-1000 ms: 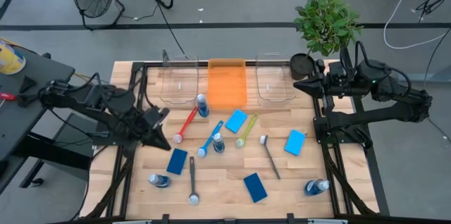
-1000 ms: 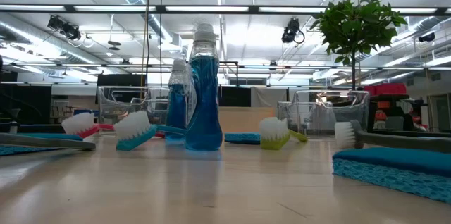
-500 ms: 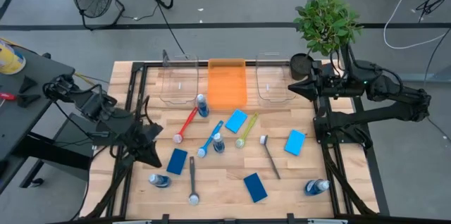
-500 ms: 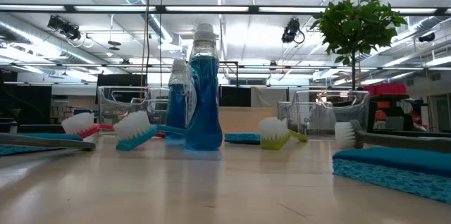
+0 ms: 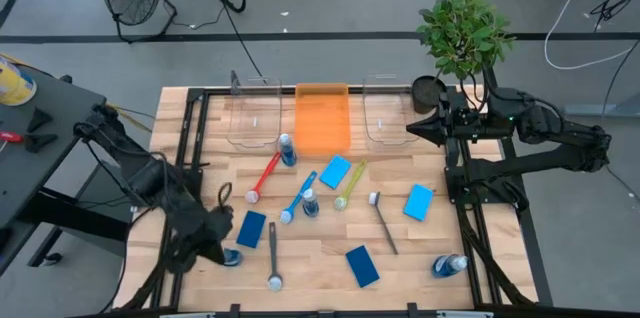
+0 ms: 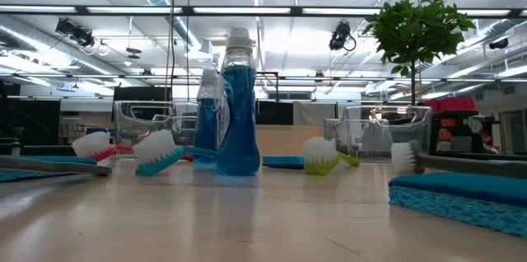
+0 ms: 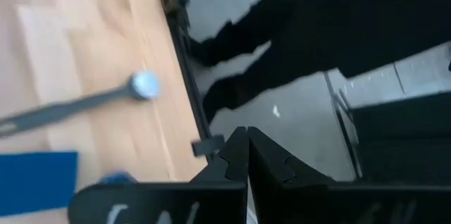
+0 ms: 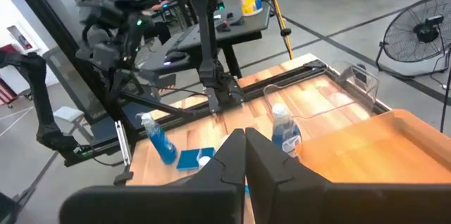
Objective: Pick & Place Kitchen Sink Supplies
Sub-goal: Put the dish soap into the left transparent bin
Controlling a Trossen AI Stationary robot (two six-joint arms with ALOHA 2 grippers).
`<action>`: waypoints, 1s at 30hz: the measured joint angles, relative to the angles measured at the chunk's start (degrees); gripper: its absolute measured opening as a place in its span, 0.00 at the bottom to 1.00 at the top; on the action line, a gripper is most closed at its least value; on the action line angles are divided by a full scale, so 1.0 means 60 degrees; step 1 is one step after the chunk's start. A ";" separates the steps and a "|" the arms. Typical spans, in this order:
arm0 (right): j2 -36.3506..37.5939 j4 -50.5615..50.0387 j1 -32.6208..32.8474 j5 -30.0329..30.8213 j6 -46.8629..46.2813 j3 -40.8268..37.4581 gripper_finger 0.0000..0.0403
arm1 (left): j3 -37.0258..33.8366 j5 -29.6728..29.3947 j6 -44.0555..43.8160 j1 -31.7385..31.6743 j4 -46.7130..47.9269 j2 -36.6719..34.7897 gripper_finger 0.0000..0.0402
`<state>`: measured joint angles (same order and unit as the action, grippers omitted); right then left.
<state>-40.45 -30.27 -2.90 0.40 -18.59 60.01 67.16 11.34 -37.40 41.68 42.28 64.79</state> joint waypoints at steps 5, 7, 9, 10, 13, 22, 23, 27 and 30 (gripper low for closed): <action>0.0000 0.0001 0.0001 0.0001 0.0000 0.0000 0.03 | 0.0003 -0.0113 -0.0376 0.0696 -0.0013 0.0265 0.00; 0.0000 0.0001 -0.0001 0.0001 0.0000 0.0000 0.03 | 0.0003 -0.0415 -0.0536 0.0969 -0.0006 0.0277 0.00; 0.0000 0.0005 0.0001 0.0001 0.0000 0.0000 0.03 | 0.0003 -0.0827 -0.0668 0.1210 -0.0011 0.0266 0.00; 0.0000 0.0009 -0.0002 0.0001 0.0000 0.0000 0.03 | 0.0003 -0.1034 -0.0656 0.1320 -0.0008 0.0266 0.00; 0.0000 0.0020 -0.0002 0.0006 0.0000 0.0000 0.03 | 0.0003 -0.1548 -0.0403 0.1651 0.0045 0.0266 0.00; -0.0139 0.0032 0.0000 0.0005 -0.0108 0.0000 0.03 | 0.0003 -0.2075 -0.0155 0.2086 0.1850 0.0266 0.00; -0.0169 0.0030 0.0001 0.0002 -0.0107 0.0000 0.03 | 0.0003 -0.2181 -0.0151 0.2094 0.1991 0.0266 0.00; -0.0294 0.0031 0.0001 0.0005 -0.0106 0.0000 0.03 | 0.0003 -0.2456 -0.0155 0.2087 0.2538 0.0266 0.01; -0.0376 0.0027 -0.0002 0.0005 -0.0106 0.0000 0.03 | 0.0003 -0.2460 -0.0155 0.2086 0.2702 0.0266 0.01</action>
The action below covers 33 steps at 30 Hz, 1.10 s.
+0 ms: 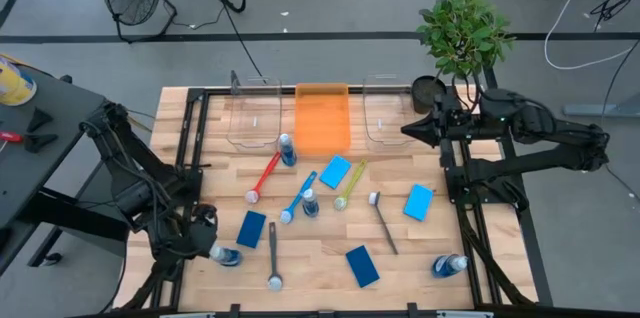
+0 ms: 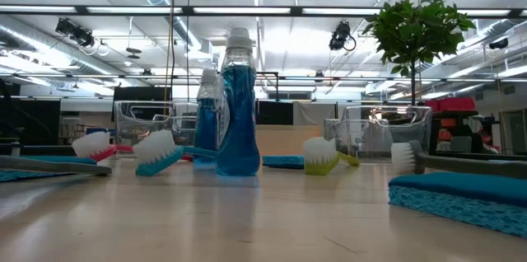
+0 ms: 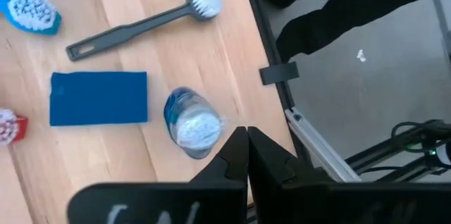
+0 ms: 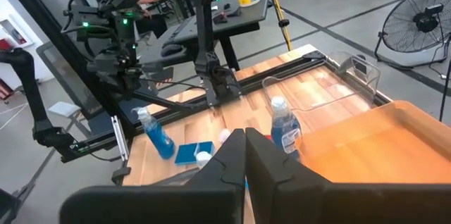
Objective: Pick & Place Kitchen Sink Supplies
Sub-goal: Put the dish soap into the left transparent bin
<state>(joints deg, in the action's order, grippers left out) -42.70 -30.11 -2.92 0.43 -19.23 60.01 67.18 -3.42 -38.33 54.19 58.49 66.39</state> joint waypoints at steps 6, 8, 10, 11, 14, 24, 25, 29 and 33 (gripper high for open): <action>-0.0065 0.0007 0.0000 0.0000 -0.0247 -0.0004 0.03 | 0.0000 0.0025 -0.0014 0.0000 -0.0245 0.0000 0.01; -0.0076 0.0000 0.0003 0.0004 -0.0240 -0.0004 0.03 | 0.0000 0.0010 -0.0345 -0.0004 -0.0228 -0.0001 0.02; -0.0070 0.0011 0.0000 0.0005 -0.0247 -0.0004 0.03 | 0.0000 0.0011 -0.0830 -0.0053 -0.0141 -0.0003 0.05; -0.0065 0.0015 0.0000 0.0011 -0.0247 -0.0004 0.03 | 0.0000 0.0057 -0.1031 -0.0066 -0.0102 -0.0004 0.07; -0.0072 0.0011 0.0002 0.0016 -0.0247 -0.0004 0.03 | 0.0000 0.0091 -0.1357 -0.0066 -0.0067 -0.0004 0.18; -0.0263 0.0012 0.0000 0.0025 -0.0218 -0.0004 0.03 | 0.0000 -0.0027 -0.1768 -0.0066 0.0031 -0.0004 0.65; -0.0296 0.0013 0.0002 0.0025 -0.0218 -0.0004 0.03 | 0.0000 -0.0075 -0.1810 -0.0066 0.0042 -0.0004 0.69; -0.0446 0.0015 0.0000 0.0025 -0.0218 -0.0004 0.03 | 0.0000 -0.0343 -0.2048 -0.0066 0.0147 0.0065 0.79; -0.0590 0.0015 0.0000 0.0021 -0.0218 -0.0004 0.03 | 0.0000 -0.0336 -0.2058 -0.0066 0.0386 0.0404 0.80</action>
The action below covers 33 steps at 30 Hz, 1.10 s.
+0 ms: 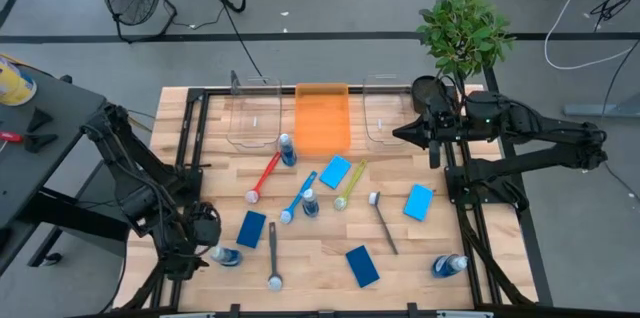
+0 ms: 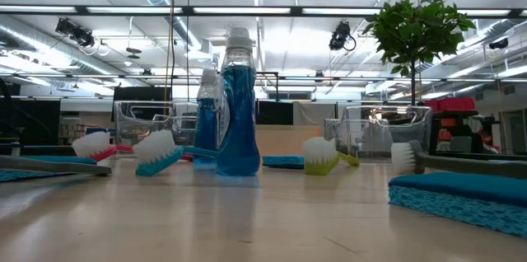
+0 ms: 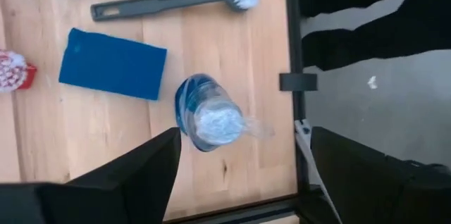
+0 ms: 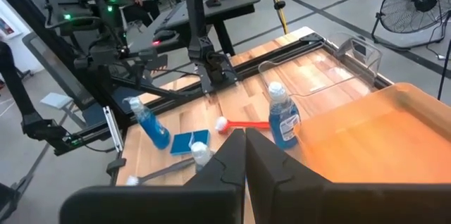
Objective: Pick & Place Kitchen Sink Supplies
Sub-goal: Put the dish soap into the left transparent bin
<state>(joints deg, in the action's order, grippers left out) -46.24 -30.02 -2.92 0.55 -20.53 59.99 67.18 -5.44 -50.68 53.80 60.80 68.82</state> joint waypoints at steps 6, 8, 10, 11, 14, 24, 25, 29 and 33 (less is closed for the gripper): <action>-0.0097 0.0062 0.0003 0.0001 0.0000 0.0000 0.03 | 0.0000 0.0008 0.0040 0.0000 0.0085 0.0496 0.79; -0.0097 0.0060 0.0004 -0.0001 0.0004 0.0000 0.03 | -0.0001 -0.0014 0.0014 0.0000 0.0101 0.0694 0.79; -0.0097 0.0062 0.0004 0.0000 0.0001 0.0000 0.03 | 0.0000 -0.0096 -0.0072 0.0000 0.0152 0.0878 0.79; -0.0097 0.0062 0.0000 0.0001 0.0000 0.0000 0.03 | 0.0000 -0.0156 -0.0157 -0.0011 0.0167 0.0974 0.79; -0.0097 0.0062 0.0003 -0.0002 0.0000 0.0000 0.03 | 0.0000 -0.0167 -0.0208 -0.0149 0.0326 0.1217 0.79; -0.0094 0.0062 0.0002 -0.0002 0.0004 0.0000 0.03 | 0.0000 0.0204 -0.0197 -0.0538 0.0421 0.1746 0.79; -0.0094 0.0062 0.0002 -0.0002 0.0004 0.0000 0.03 | 0.0000 0.0271 -0.0197 -0.0543 0.0421 0.1789 0.79; -0.0094 0.0062 0.0003 -0.0002 0.0004 0.0000 0.03 | 0.0000 0.0442 -0.0202 -0.0539 0.0410 0.1847 0.76; -0.0094 0.0062 0.0004 -0.0002 0.0020 0.0000 0.03 | 0.0000 0.0456 -0.0197 -0.0602 0.0355 0.1847 0.67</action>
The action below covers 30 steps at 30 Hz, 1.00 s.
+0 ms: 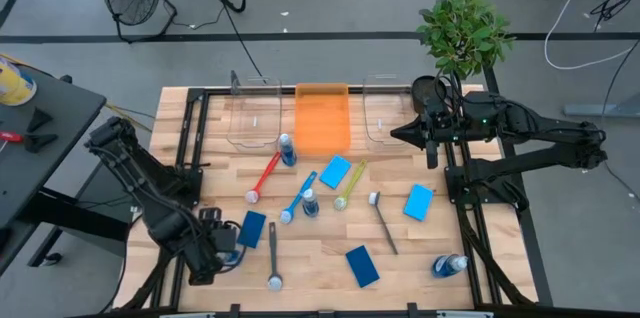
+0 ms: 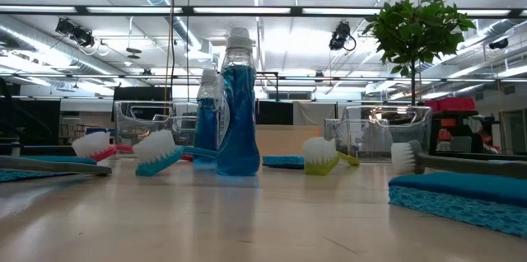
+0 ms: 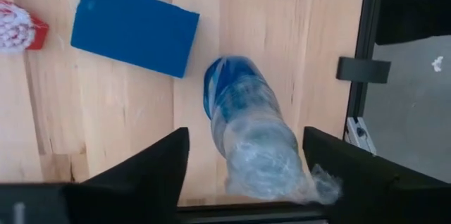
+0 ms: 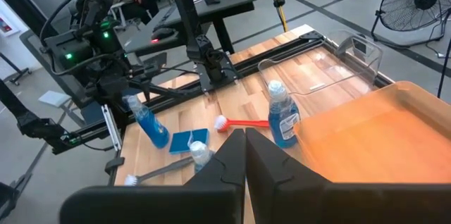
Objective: Pick & Place Kitchen Sink Supplies
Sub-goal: Put the dish soap into the left transparent bin
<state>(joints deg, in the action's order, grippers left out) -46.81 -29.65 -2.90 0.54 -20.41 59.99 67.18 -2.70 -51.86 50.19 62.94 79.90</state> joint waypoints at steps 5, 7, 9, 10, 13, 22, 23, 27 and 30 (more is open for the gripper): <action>0.0000 0.0000 -0.0004 0.0001 0.0178 0.0000 0.03 | 0.0000 -0.0003 0.0054 0.0000 -0.0069 0.0000 0.56; 0.0000 0.0000 -0.0002 0.0000 0.0255 0.0000 0.03 | -0.0001 0.0004 0.0175 0.0004 -0.0114 0.0000 0.52; 0.0000 0.0000 -0.0001 0.0004 0.0275 0.0000 0.03 | 0.0000 0.0004 0.0233 0.0000 -0.0131 0.0000 0.48; 0.0000 0.0000 -0.0004 0.0003 0.0290 0.0000 0.03 | -0.0003 0.0001 0.0252 0.0000 -0.0128 0.0000 0.46; 0.0000 0.0000 -0.0003 0.0000 0.0442 0.0000 0.03 | 0.0000 -0.0021 0.0258 -0.0074 -0.0121 -0.0003 0.38; 0.0004 0.0000 -0.0001 0.0004 0.0556 0.0000 0.03 | 0.0000 0.0017 0.0251 -0.0393 -0.0306 -0.0007 0.34; 0.0004 -0.0002 -0.0002 0.0002 0.0563 0.0000 0.03 | 0.0000 0.0012 0.0254 -0.0426 -0.0310 -0.0007 0.34; 0.0004 0.0000 -0.0004 0.0000 0.0570 0.0000 0.03 | 0.0000 0.0148 0.0438 -0.0572 -0.0309 -0.0008 0.34; 0.0004 0.0000 -0.0001 0.0003 0.0569 0.0000 0.03 | -0.0003 0.0551 0.0549 -0.0675 -0.0313 -0.0066 0.34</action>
<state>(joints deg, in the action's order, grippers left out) -46.78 -29.65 -2.90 0.55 -17.00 59.99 67.16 0.61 -48.56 46.14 61.06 79.50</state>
